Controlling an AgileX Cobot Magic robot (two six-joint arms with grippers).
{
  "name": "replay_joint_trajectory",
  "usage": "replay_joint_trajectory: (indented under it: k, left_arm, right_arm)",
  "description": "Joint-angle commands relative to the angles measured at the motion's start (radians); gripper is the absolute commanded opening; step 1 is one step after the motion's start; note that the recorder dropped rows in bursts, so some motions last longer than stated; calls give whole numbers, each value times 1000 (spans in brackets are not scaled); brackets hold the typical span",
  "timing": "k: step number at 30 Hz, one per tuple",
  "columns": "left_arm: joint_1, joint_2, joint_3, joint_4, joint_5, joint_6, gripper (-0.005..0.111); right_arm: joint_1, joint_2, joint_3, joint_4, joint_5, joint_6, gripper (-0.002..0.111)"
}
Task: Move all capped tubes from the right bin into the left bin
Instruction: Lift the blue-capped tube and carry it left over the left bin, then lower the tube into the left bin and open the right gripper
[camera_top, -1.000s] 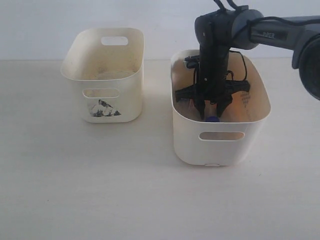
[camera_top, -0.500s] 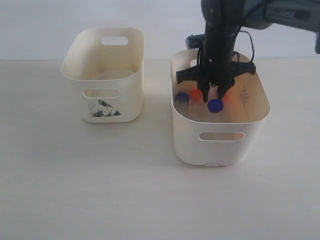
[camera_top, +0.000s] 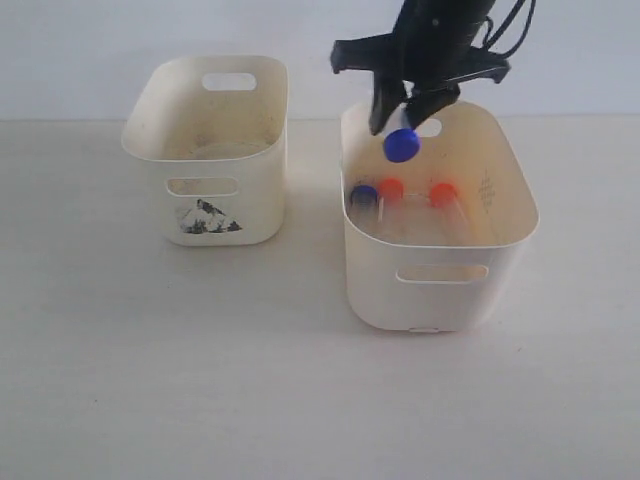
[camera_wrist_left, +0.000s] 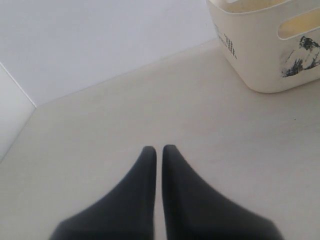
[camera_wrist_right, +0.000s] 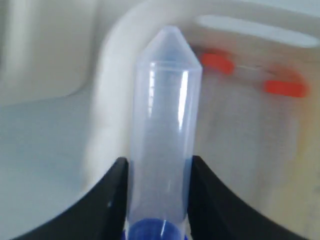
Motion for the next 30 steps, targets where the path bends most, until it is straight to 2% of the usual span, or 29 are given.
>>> replay_joint_trajectory:
  k: [1,4,6,12,15,18,21,28,30]
  left_arm:
    - [-5,0,-4,-3,-5,-10,4]
    - [-5,0,-4,-3,-5,-10,4]
    - [-5,0,-4,-3,-5,-10,4]
    - [-5,0,-4,-3,-5,-10,4]
    - [-5,0,-4,-3,-5,-10,4]
    - [-5,0,-4,-3,-5,-10,4]
    - [-5,0,-4,-3,-5,-10,4]
    - [-5,0,-4,-3,-5,-10,4]
    - [-5,0,-4,-3,-5,-10,4]
  right_arm:
    - [55,-12,16,337,3,-264,0]
    - [125,-12,24,499,-7,-405,0]
    - [173,-12,24,517,-122,-455,0]
    - [312,11,26,351,-670,-451,0]
    - [345,53,26,255,-823,-386,0]
    - [351,109,26,253,-945,-336,0]
    - [351,154,22,253,-1009,-294,0]
    - [344,199,16,253,-1001,-280,0]
    - [342,206,16,253,-992,-278,7]
